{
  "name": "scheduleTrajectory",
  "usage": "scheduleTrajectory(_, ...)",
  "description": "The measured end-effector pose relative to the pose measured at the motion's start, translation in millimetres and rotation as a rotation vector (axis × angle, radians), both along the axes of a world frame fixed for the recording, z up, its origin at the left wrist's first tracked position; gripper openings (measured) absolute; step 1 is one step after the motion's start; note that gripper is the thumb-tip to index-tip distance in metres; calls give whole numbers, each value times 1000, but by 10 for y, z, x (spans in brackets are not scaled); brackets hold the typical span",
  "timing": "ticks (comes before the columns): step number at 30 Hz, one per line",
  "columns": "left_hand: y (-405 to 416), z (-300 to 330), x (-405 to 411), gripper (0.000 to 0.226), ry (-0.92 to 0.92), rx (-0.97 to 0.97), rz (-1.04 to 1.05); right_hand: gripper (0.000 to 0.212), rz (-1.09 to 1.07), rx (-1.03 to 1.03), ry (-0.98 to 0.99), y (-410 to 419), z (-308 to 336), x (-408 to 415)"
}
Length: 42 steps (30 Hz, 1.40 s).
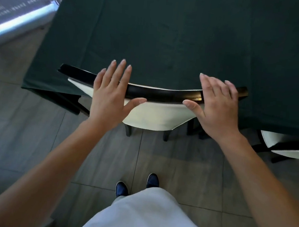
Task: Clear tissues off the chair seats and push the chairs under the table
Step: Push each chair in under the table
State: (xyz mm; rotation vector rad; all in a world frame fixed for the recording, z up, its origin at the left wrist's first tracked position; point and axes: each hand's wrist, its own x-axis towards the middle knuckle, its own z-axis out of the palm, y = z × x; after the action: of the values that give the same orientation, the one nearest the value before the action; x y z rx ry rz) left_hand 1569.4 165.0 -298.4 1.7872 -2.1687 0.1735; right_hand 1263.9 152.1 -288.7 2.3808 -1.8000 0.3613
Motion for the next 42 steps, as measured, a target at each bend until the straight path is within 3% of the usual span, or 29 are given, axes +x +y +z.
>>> scheduleTrajectory(8,-95,11,203,86,28,-30,-77,92,-65,-54,-50,65,-48,213)
scheduleTrajectory(16,-55,82,203,98,5,95,-38,91,-57,-46,-63,99,-55,223)
scheduleTrajectory(25,-66,51,221,92,12,57,-56,90,-68,-20,-43,122,-9,244)
scheduleTrajectory(28,-38,77,224,83,107,57,-78,89,-83,32,-33,141,41,235)
scheduleTrajectory(31,-8,163,255,69,335,130,-121,88,-104,133,-48,163,129,281)
scheduleTrajectory(33,30,260,343,61,563,218,-170,82,-163,201,-187,180,247,377)
scheduleTrajectory(36,85,459,643,46,884,286,-221,66,-319,259,-578,249,556,700)
scheduleTrajectory(38,127,598,933,39,920,205,-207,59,-302,253,-701,337,744,1068)
scheduleTrajectory(42,224,875,1659,31,815,22,-154,46,-97,89,-800,503,1032,1844)
